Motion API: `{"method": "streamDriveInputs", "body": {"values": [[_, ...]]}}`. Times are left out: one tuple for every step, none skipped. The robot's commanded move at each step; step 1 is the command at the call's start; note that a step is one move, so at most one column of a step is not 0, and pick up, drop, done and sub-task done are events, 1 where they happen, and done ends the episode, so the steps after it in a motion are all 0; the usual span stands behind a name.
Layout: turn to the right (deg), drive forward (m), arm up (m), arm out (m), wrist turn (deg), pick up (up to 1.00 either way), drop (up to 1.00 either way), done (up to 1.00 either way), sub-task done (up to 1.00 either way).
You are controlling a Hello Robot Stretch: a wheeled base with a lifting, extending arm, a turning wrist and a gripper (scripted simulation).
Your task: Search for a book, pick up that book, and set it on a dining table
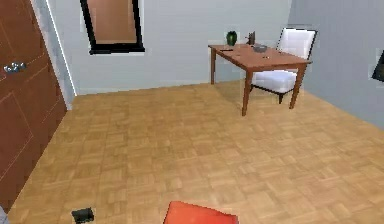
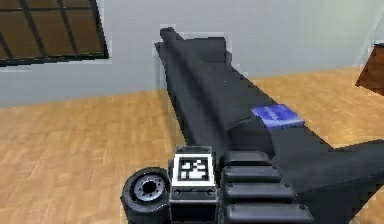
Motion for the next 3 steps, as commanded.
{"method": "streamDriveInputs", "body": {"values": [[0.0, 1.00, 0.00, 0.00, 0.0, 0.00, 0.00, 0.00, 0.00], [0.0, 1.00, 0.00, 0.00, 0.0, 0.00, 0.00, 0.00, 0.00], [0.0, 1.00, 0.00, 0.00, 0.0, 0.00, 0.00, 0.00, 0.00]]}}
